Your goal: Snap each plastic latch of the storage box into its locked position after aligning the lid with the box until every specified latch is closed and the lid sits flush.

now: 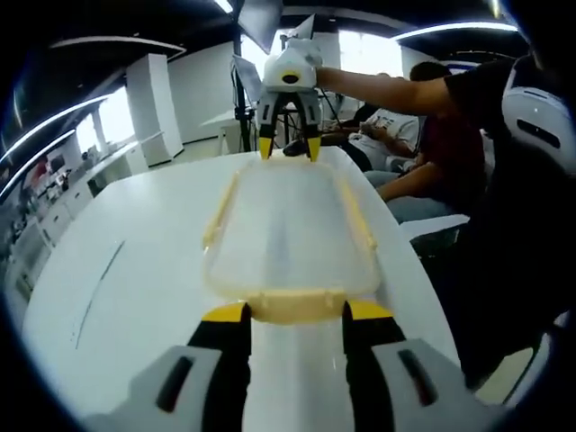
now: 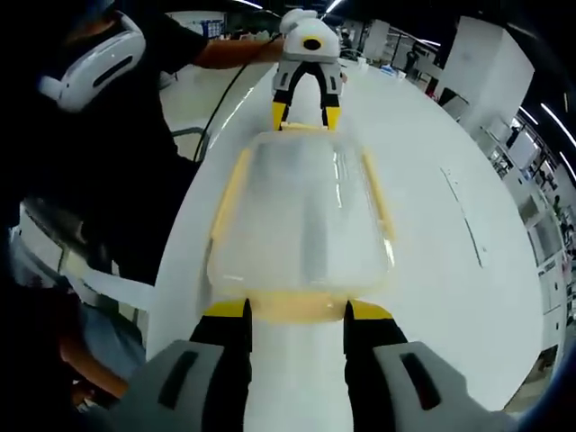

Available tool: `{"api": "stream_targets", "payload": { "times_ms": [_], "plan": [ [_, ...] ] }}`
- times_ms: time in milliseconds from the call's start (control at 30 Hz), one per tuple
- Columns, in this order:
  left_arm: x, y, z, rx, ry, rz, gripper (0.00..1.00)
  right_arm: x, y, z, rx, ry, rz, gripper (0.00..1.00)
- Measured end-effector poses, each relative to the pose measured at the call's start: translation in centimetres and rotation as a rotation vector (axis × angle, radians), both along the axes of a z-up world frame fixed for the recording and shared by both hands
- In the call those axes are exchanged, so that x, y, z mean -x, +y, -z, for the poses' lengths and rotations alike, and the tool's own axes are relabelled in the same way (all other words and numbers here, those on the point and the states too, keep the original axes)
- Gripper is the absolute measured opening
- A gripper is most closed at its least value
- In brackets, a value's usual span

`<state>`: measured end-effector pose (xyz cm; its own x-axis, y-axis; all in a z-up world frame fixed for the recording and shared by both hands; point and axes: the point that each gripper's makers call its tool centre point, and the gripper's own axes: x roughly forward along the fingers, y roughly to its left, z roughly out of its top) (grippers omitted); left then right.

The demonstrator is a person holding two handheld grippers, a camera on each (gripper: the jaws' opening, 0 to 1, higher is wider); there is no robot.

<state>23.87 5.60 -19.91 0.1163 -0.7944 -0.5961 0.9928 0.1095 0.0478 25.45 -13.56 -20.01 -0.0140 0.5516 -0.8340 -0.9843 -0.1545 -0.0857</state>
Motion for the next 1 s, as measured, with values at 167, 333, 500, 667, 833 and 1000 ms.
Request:
{"api": "stream_targets", "payload": {
  "times_ms": [167,333,500,667,833,1000],
  "plan": [
    [0.8,1.5,0.0,-0.002,0.003,-0.012,0.39,0.3,1.4,0.3,-0.004,0.005,-0.015,0.38],
    [1.1,3.1,0.0,-0.006,0.001,-0.027,0.39,0.3,3.3,0.4,-0.023,0.015,-0.026,0.38],
    [1.2,4.8,-0.4,0.001,-0.007,-0.037,0.39,0.0,5.1,0.4,-0.028,0.013,-0.036,0.38],
    [1.2,6.7,-0.5,0.003,-0.007,-0.046,0.39,-0.1,7.1,0.3,-0.042,0.013,-0.044,0.38],
    [1.3,8.2,-0.1,-0.021,-0.007,-0.054,0.39,-0.2,8.8,0.6,-0.031,0.008,-0.048,0.38],
    [1.5,9.5,0.2,-0.027,-0.004,-0.059,0.39,-0.2,10.0,1.1,-0.031,0.014,-0.044,0.38]
  ]
}}
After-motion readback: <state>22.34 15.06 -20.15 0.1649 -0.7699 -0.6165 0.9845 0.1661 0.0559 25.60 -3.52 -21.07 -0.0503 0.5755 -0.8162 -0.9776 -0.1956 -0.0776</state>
